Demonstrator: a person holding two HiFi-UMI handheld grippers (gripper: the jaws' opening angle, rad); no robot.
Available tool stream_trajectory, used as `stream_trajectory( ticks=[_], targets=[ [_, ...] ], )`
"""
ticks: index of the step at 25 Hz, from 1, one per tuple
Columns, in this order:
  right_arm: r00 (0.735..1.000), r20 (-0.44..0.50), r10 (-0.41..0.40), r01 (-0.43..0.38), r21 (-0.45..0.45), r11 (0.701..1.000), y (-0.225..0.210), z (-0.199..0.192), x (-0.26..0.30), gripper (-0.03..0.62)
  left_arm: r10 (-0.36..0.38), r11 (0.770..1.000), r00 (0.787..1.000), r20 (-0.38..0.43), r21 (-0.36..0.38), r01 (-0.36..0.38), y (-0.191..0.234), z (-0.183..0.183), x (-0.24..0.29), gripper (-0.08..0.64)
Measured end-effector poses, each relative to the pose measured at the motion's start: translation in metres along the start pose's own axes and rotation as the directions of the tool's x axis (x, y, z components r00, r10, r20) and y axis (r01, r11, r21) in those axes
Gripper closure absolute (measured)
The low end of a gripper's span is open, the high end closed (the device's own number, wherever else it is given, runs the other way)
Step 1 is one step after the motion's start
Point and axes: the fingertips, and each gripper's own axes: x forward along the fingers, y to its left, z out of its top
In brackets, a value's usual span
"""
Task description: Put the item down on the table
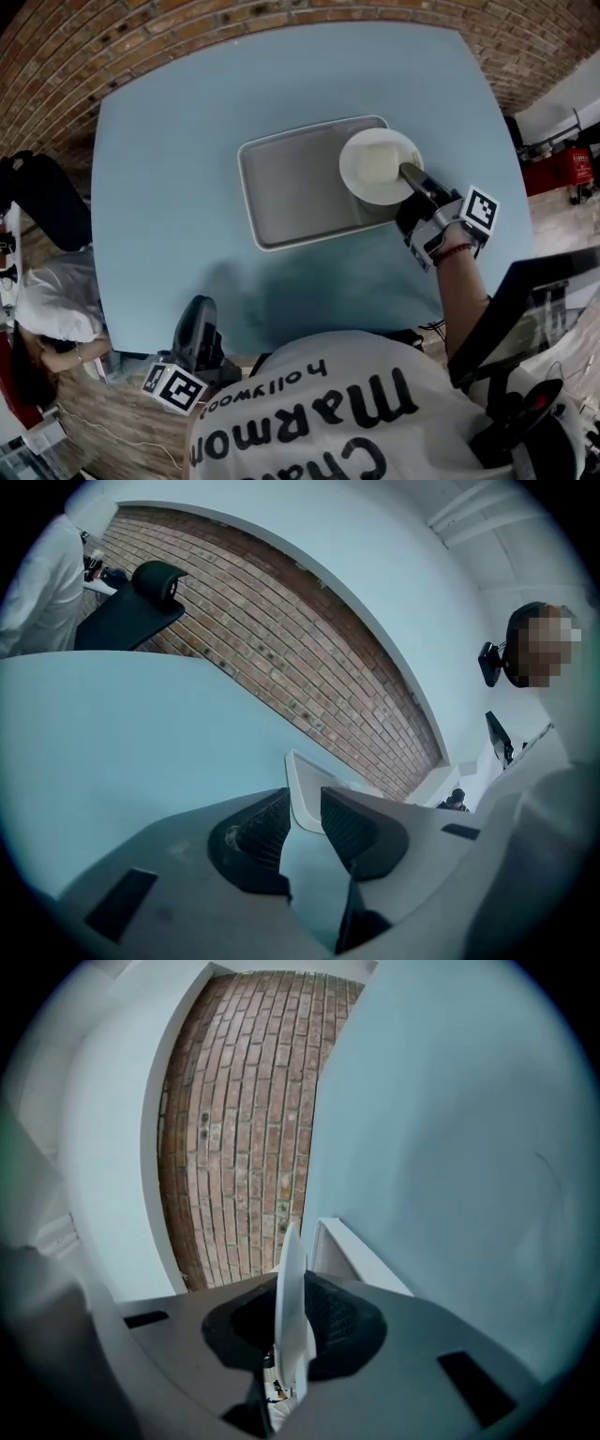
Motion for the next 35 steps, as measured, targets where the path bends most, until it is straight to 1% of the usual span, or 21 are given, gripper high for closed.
stream_trajectory(
  ticks=[3,6,8,12,16,22,24,26,27,28,29,31,32,33,35],
  targets=[
    [1.000,-0.001,-0.028,0.028,-0.046,0.999,0.002,0.000,0.006,0.551,0.000,1.000,1.000,-0.004,0.003,0.000,0.001,0.004,0.001,0.456],
    [0.998,0.000,-0.066,0.065,-0.116,0.991,0.005,0.000,0.010,0.551,0.002,1.000,1.000,-0.009,0.008,-0.002,0.003,0.006,0.002,0.456],
    [0.996,0.002,-0.094,0.093,-0.180,0.979,0.009,0.002,0.013,0.551,0.003,1.000,1.000,-0.010,0.008,-0.003,0.005,0.007,0.003,0.456],
    [0.987,0.011,-0.159,0.155,-0.294,0.943,0.012,0.007,0.017,0.551,0.002,1.000,1.000,-0.015,0.003,-0.002,0.007,0.007,0.004,0.456],
    [0.982,0.020,-0.187,0.183,-0.329,0.927,0.008,0.015,0.022,0.551,-0.001,1.000,1.000,-0.016,0.000,0.001,0.008,0.006,0.008,0.456],
    [0.982,0.047,-0.181,0.186,-0.352,0.917,0.011,0.023,0.030,0.551,0.002,1.000,1.000,-0.010,-0.002,-0.002,0.011,0.009,0.009,0.456],
    [0.983,0.055,-0.178,0.185,-0.377,0.908,0.014,0.025,0.033,0.551,0.004,1.000,1.000,-0.007,-0.004,-0.004,0.012,0.008,0.008,0.456],
    [0.981,0.050,-0.187,0.190,-0.430,0.883,0.018,0.025,0.036,0.551,0.006,1.000,1.000,-0.006,-0.005,-0.006,0.011,0.006,0.008,0.456],
    [0.979,0.047,-0.201,0.199,-0.465,0.863,0.019,0.025,0.037,0.551,0.006,1.000,1.000,-0.006,-0.005,-0.006,0.011,0.006,0.008,0.456],
    [0.973,0.047,-0.224,0.217,-0.506,0.835,0.020,0.026,0.037,0.551,0.005,1.000,1.000,-0.005,-0.006,-0.005,0.011,0.006,0.007,0.456],
    [0.965,0.050,-0.258,0.242,-0.555,0.796,0.020,0.026,0.038,0.551,0.005,1.000,1.000,-0.006,-0.007,-0.005,0.010,0.007,0.007,0.456],
    [0.940,0.056,-0.337,0.289,-0.654,0.699,0.016,0.025,0.039,0.551,0.004,1.000,1.000,-0.008,-0.010,-0.004,0.011,0.008,0.006,0.456],
    [0.931,0.055,-0.361,0.298,-0.685,0.665,0.015,0.023,0.040,0.551,0.005,1.000,1.000,-0.010,-0.011,-0.005,0.012,0.009,0.005,0.456],
    [0.927,0.051,-0.371,0.299,-0.697,0.652,0.013,0.021,0.041,0.551,0.007,1.000,1.000,-0.011,-0.012,-0.007,0.013,0.009,0.004,0.456],
    [0.927,0.051,-0.372,0.298,-0.703,0.646,0.013,0.021,0.044,0.551,0.013,1.000,1.000,-0.012,-0.015,-0.013,0.015,0.009,0.004,0.456]
  ],
)
